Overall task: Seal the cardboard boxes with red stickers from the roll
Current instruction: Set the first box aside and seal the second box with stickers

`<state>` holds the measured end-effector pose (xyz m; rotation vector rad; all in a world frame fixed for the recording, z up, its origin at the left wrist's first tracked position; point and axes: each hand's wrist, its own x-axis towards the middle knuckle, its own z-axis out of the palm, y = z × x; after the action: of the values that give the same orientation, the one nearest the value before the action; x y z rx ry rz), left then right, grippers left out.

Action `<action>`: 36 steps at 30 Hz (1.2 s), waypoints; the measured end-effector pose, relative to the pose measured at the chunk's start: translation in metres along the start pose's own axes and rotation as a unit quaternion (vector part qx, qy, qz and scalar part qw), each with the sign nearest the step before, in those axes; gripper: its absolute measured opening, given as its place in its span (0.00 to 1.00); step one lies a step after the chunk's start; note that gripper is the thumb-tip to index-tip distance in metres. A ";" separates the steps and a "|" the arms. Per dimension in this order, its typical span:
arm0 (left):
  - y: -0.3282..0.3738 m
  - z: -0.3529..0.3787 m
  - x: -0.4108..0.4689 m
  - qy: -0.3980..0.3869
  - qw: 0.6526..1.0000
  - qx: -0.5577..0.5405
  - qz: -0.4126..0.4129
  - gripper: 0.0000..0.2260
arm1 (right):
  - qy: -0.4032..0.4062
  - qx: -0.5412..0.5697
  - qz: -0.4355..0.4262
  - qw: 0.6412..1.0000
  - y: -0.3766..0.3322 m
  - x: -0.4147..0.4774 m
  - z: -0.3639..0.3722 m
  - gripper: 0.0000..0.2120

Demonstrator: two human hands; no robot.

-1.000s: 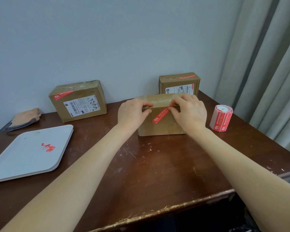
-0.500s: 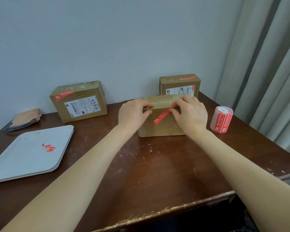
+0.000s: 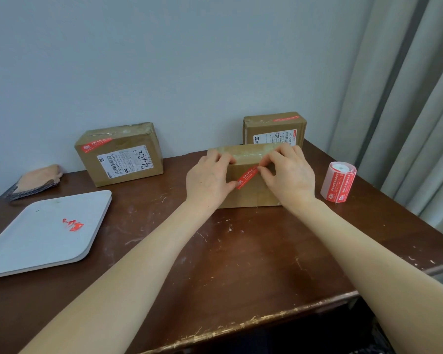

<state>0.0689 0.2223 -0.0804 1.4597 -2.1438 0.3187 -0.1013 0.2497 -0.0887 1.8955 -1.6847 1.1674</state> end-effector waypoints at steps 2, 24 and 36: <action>0.002 0.003 -0.001 0.006 1.000 0.004 -0.004 0.22 | -0.007 0.007 0.004 1.000 0.000 0.000 -0.001 0.04; 0.006 0.012 -0.006 0.029 0.999 0.024 -0.012 0.26 | -0.037 0.026 0.008 0.999 -0.003 -0.005 -0.009 0.04; 0.006 0.013 -0.005 0.027 0.999 0.019 -0.015 0.25 | -0.041 0.029 0.001 0.999 -0.005 -0.007 -0.011 0.03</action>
<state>0.0609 0.2232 -0.0934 1.4875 -2.0817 0.3847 -0.1005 0.2636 -0.0860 2.0013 -1.7133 1.1673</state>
